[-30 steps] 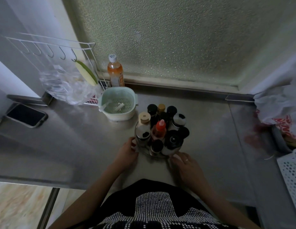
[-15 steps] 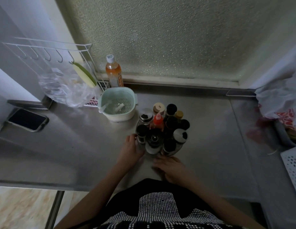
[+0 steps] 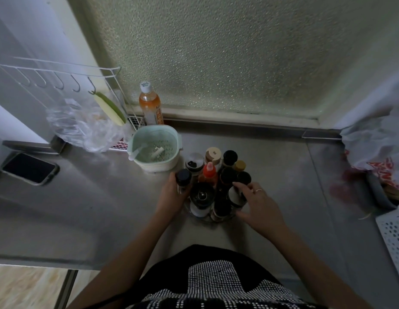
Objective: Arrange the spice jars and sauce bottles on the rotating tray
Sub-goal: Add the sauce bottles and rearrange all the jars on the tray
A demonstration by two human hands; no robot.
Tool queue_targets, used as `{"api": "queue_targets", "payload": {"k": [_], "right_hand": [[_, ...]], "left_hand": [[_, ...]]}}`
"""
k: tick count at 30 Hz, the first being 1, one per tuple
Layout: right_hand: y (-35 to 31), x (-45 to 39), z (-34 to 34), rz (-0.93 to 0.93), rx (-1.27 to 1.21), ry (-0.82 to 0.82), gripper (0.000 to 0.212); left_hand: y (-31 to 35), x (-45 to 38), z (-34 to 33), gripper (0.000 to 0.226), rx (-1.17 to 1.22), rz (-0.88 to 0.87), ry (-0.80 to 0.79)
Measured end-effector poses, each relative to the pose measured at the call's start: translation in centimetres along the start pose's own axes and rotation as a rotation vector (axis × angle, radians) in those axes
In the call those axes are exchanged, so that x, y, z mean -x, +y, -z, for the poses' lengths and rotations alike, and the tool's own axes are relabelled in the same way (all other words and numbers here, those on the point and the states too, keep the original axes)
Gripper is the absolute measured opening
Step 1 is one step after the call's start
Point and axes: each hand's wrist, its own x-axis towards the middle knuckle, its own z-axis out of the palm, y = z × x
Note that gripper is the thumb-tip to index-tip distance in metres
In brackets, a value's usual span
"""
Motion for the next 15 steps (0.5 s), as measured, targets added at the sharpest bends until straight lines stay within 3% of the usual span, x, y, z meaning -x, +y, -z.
{"api": "queue_targets", "payload": {"k": [3,5,11,15], "right_hand": [[-0.4,-0.2,0.6,-0.046,-0.046,-0.028,0.064],[-0.6,0.1,1.4,-0.043,-0.104,0.018,0.059],[-2.8,0.9,9.5,0.091,-0.324,0.454,0.051],[-8.1,-1.3,12.6,0.267,-0.443,0.504,0.051]], "left_hand": [[0.2,0.3,0.4,0.039,0.116,0.025,0.213],[0.3,0.6,1.0,0.04,0.129,0.049,0.274],[-1.9,2.3,1.2,0.033,0.099,0.169,0.191],[-2.4,2.7,1.7,0.032,0.066,0.214,0.193]]}}
